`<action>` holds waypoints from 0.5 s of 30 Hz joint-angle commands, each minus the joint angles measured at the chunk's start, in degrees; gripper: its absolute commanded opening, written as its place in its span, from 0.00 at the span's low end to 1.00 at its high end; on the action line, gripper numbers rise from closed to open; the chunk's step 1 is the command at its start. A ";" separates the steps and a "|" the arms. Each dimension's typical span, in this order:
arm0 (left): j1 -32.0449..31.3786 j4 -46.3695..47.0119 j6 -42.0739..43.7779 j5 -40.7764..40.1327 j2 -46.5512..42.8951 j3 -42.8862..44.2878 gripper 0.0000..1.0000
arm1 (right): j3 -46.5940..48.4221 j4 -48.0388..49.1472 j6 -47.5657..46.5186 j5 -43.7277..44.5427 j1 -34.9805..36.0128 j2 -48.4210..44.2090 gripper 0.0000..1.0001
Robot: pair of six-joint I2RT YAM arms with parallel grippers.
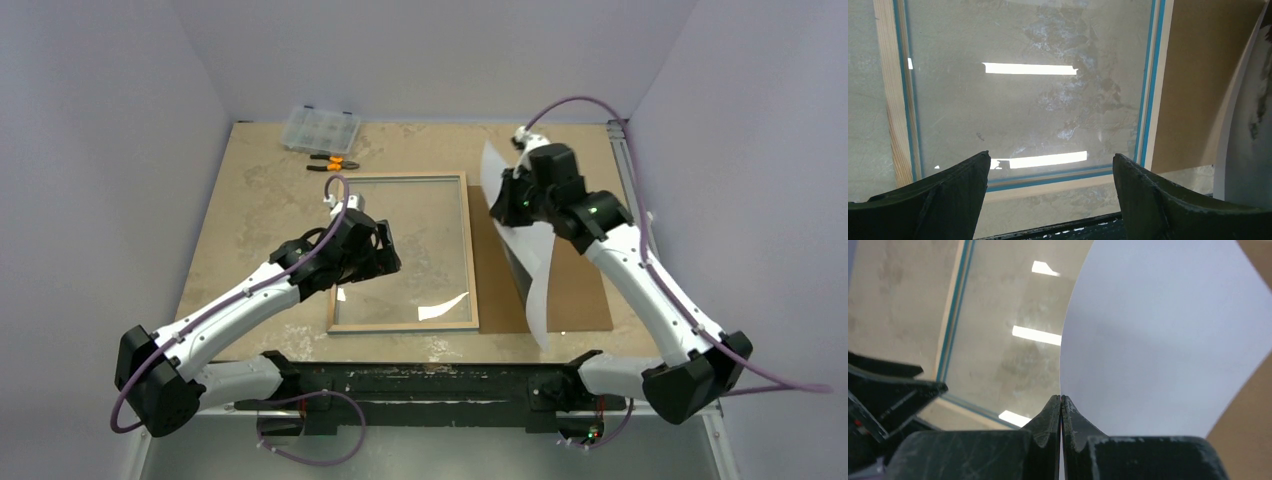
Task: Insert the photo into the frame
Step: Turn over the photo at the center of the board.
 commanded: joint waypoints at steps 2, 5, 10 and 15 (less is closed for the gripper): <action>0.21 -0.06 -2.17 -2.70 -2.64 -1.32 0.89 | -6.75 6.44 3.66 1.95 11.42 2.25 0.00; 0.21 -0.33 -2.39 -3.24 -2.84 -1.24 0.89 | -8.85 11.63 5.40 -1.50 15.89 5.27 0.24; 0.18 -0.34 -2.61 -3.55 -3.19 -1.96 0.90 | -9.19 16.84 6.55 -8.80 18.14 8.51 0.58; 0.36 1.96 -2.02 -1.40 -1.69 -2.51 0.90 | -10.07 17.54 7.51 -9.53 17.39 7.69 0.76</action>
